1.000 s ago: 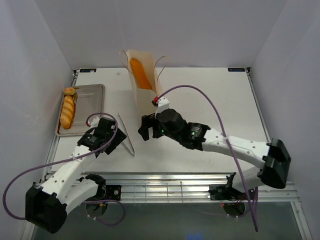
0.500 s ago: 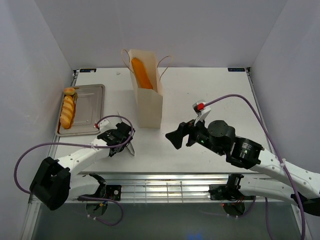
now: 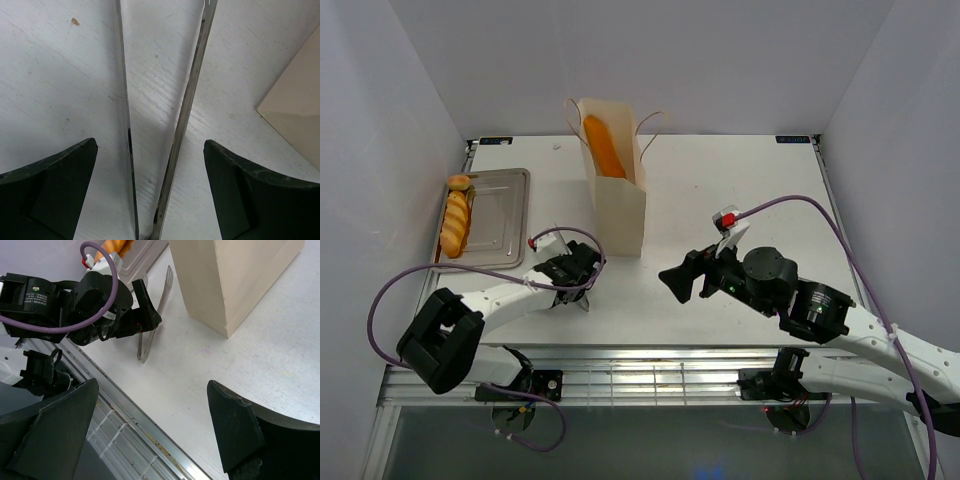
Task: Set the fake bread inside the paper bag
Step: Pick up the clamp at the center of the board.
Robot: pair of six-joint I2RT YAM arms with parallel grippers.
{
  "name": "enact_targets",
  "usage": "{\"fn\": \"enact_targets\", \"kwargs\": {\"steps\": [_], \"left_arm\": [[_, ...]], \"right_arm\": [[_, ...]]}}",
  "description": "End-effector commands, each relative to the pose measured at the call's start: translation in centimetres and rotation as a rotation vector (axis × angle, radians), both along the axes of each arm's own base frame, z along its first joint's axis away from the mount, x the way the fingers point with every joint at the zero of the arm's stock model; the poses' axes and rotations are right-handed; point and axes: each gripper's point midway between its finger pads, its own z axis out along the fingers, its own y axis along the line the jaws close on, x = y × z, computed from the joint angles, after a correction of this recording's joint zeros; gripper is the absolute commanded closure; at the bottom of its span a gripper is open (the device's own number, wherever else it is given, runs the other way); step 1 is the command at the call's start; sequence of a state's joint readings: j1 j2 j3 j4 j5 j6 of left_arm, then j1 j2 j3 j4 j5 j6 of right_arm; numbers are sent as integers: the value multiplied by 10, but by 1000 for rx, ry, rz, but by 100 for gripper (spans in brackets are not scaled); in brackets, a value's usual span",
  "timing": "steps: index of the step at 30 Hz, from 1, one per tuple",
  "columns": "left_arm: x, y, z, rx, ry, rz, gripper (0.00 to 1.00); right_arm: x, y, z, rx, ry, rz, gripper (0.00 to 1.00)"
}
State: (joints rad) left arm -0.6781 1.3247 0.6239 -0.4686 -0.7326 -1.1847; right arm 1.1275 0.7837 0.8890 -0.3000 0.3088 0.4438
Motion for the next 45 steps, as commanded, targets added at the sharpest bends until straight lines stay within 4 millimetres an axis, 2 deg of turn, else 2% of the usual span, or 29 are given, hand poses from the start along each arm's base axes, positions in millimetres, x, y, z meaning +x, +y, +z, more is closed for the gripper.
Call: {"fn": "enact_targets", "kwargs": {"steps": [1,8,14,18,21,24,26,28,29,31,32,34,35,37,39,41,42,43,44,45], "left_arm": [[20,-9,13,17,-54,-21,2],[15,-8,-11,50,12,-14,2],[12,6,-18,112,-2,-11,4],[8,10,-26,130,-1,-21,8],[7,12,-32,131,4,-14,14],[6,12,-37,130,6,-2,28],[6,14,-41,138,14,8,41],[7,12,-42,127,6,15,48],[8,12,-43,126,5,15,58],[7,11,-44,127,9,16,70],[8,11,-43,122,8,17,85],[6,14,-40,137,13,28,95],[10,13,-32,129,-2,38,100],[7,19,-20,155,3,55,100],[19,16,9,120,-39,52,100],[25,7,24,62,-14,-33,100],[34,12,45,-2,-51,-18,100],[35,5,51,-77,-37,-59,100],[37,8,60,-90,-38,-88,100],[42,24,76,-126,-70,-55,100]], "right_arm": [[3,-7,11,23,-42,-21,5],[4,-18,17,38,-71,-49,5],[5,-20,15,32,-78,-52,5],[6,-21,13,26,-81,-57,6],[6,-20,12,24,-81,-58,6],[6,-21,13,28,-83,-58,6],[6,-22,13,31,-85,-61,6],[6,-24,13,34,-87,-66,6],[6,-25,15,36,-92,-70,6],[6,-27,16,42,-95,-72,6],[6,-28,16,42,-96,-78,6],[7,-30,18,46,-103,-83,6],[7,-31,17,44,-104,-88,6],[7,-32,18,46,-108,-87,6],[7,-33,20,47,-113,-88,6],[6,-32,21,44,-118,-81,6],[7,-32,22,42,-122,-80,6],[7,-32,21,37,-123,-79,6],[6,-31,21,37,-124,-73,6],[6,-31,21,35,-126,-72,6]]}}
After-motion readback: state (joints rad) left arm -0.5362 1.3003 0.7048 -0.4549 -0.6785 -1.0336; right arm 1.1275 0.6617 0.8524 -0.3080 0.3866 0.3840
